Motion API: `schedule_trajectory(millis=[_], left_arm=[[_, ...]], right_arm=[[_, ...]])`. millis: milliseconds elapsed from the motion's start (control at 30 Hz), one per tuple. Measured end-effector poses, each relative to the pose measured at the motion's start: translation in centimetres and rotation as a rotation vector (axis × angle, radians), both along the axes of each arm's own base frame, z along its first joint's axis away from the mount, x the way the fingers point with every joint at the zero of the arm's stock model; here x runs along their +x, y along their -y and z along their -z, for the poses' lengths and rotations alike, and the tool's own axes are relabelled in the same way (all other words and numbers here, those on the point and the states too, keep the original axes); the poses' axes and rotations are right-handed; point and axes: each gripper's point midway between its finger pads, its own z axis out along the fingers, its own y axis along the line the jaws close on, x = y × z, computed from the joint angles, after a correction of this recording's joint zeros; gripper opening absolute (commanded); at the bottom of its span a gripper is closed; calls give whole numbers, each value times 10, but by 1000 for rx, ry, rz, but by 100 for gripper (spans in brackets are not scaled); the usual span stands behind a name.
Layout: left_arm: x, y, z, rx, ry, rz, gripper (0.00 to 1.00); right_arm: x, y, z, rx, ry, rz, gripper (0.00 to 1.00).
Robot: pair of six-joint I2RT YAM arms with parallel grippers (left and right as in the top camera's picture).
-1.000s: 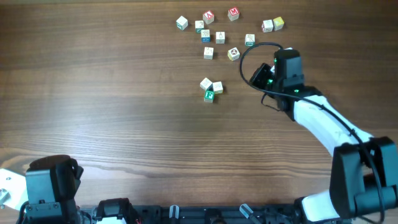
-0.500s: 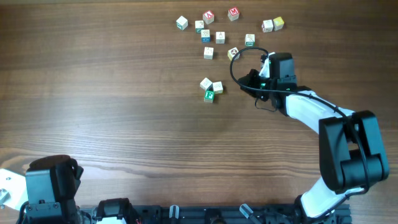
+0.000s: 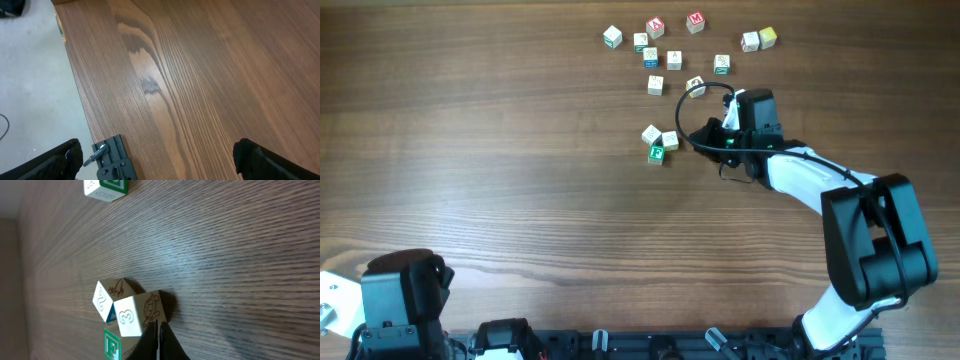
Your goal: Form a circle
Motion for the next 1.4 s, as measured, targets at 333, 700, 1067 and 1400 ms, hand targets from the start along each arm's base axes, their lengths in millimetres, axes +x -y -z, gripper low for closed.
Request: schedule_trajectory(millis=[333,700,1067,1400], left_arm=[[0,0,0,0,0,0,100],[0,0,0,0,0,0,100],[0,0,0,0,0,0,100],[0,0,0,0,0,0,100]], right_arm=[[0,-1,10,2,-18,6,5],[1,-6,13,11,-18,6,5],[-2,-13,12,12,-13,-13,5],[-1,-14,12,13,-11,-13,5]])
